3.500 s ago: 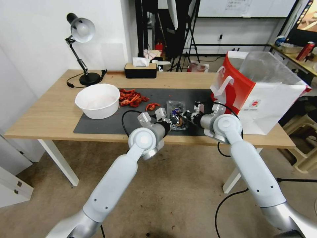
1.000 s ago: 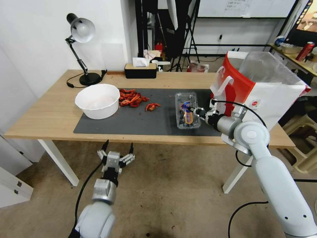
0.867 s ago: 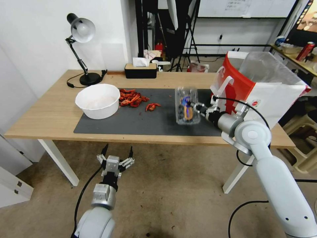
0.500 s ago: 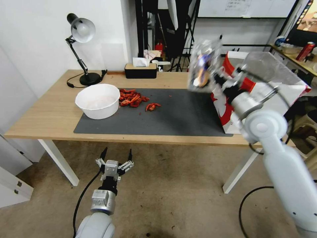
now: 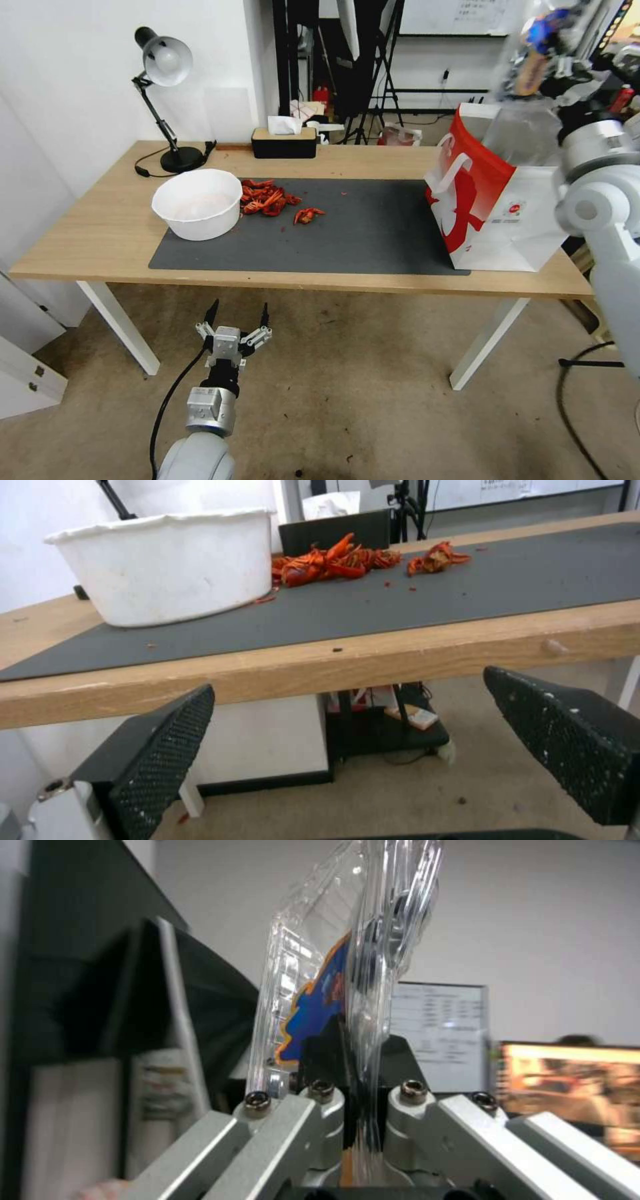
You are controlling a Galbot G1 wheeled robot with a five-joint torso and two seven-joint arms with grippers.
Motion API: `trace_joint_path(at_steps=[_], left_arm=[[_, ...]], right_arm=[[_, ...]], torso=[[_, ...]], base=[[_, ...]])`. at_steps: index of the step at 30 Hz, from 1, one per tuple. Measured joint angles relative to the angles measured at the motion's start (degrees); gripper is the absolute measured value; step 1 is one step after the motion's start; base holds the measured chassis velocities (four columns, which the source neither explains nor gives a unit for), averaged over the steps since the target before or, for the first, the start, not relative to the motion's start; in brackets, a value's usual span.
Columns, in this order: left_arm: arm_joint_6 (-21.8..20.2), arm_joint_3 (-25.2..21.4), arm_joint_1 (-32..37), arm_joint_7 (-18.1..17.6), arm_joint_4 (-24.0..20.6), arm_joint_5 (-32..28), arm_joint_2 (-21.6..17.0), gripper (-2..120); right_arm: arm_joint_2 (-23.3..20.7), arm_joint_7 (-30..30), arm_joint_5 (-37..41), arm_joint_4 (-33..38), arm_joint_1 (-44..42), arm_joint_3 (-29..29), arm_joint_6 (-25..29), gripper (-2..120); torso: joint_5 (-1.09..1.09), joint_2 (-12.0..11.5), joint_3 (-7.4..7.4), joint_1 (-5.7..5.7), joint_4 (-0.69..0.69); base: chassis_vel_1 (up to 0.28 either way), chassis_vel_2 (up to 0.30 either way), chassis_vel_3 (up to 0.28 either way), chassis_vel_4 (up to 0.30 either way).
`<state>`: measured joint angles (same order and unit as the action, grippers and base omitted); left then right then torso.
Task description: Close the takeout container lid, then place the container into the takeout bag.
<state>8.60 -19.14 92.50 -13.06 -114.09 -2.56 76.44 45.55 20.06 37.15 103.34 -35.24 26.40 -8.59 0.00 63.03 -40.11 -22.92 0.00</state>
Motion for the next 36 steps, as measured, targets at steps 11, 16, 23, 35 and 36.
trace_joint_path(at_steps=[11,16,23,35,36], left_arm=[[0.07,0.06,0.58,0.00,-0.53,0.23,0.23,100],[0.05,-0.04,1.03,0.00,-0.70,0.25,0.26,100],[0.02,-0.08,1.03,0.18,-0.71,0.34,0.64,100],[-0.05,-0.11,0.88,0.58,-0.72,0.35,0.72,100],[-0.05,-0.11,0.88,0.58,-0.72,0.35,0.72,100]], right_arm=[[1.00,5.46,5.07,2.69,-4.50,1.47,-8.38,0],[2.32,7.55,12.16,3.69,-5.41,2.11,-11.16,18],[3.10,9.45,11.99,4.00,-6.05,1.82,-13.19,43],[3.22,4.40,12.52,4.70,-6.57,1.40,-7.55,88],[3.22,4.40,12.52,4.70,-6.57,1.40,-7.55,88]], torso=[[0.01,0.00,0.00,0.00,0.00],[0.00,0.00,0.00,0.00,0.00],[0.00,0.00,0.00,0.00,0.00],[0.00,0.00,0.00,0.00,0.00],[0.00,0.00,0.00,0.00,0.00]], base=[[0.000,0.000,0.000,0.000],[0.000,0.000,0.000,0.000],[0.000,0.000,0.000,0.000],[0.000,0.000,0.000,0.000],[0.000,0.000,0.000,0.000]])
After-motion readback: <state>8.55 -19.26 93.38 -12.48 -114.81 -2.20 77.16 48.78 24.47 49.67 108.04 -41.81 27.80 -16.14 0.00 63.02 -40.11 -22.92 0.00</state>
